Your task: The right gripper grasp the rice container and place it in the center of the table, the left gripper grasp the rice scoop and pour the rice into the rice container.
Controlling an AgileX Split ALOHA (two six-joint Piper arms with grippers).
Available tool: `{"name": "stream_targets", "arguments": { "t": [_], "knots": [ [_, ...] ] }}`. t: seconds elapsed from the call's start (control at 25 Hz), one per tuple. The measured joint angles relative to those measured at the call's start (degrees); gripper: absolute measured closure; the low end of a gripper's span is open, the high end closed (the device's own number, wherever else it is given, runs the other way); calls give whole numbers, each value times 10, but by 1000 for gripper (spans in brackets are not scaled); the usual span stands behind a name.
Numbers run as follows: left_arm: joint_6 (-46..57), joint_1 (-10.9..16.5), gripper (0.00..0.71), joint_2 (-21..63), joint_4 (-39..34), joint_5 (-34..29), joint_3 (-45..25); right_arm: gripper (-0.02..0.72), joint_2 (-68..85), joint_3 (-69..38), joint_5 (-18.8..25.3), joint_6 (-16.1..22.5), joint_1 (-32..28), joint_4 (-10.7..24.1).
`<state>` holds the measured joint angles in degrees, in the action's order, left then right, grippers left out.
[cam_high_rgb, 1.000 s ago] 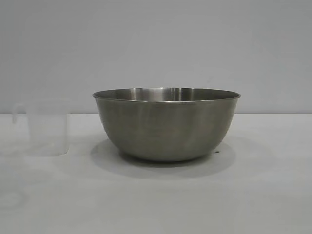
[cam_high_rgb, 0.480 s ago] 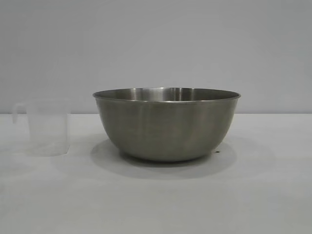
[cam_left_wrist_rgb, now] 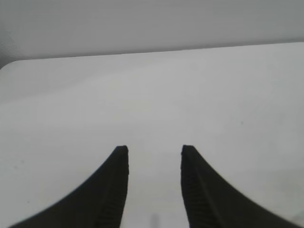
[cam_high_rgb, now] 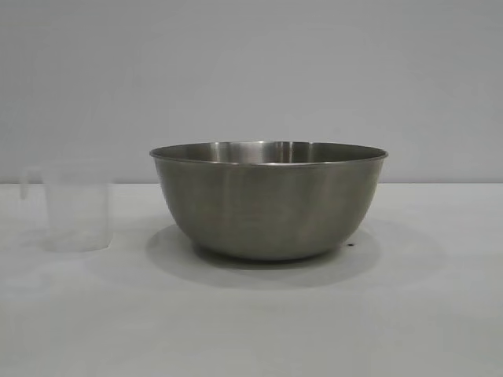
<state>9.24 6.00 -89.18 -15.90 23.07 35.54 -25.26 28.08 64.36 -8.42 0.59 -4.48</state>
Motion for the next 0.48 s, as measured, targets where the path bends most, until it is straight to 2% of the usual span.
{"name": "stream_targets", "arguments": {
  "t": [0.08,0.24,0.32,0.48],
  "knots": [
    [62,0,484,1,-52,-53,27,496,0,0,0,0,0,0],
    [222,0,484,1,-198,-119,65,496,0,0,0,0,0,0],
    [305,0,484,1,-280,-140,79,496,0,0,0,0,0,0],
    [537,0,484,1,-493,-152,101,496,0,0,0,0,0,0]
  ]
}}
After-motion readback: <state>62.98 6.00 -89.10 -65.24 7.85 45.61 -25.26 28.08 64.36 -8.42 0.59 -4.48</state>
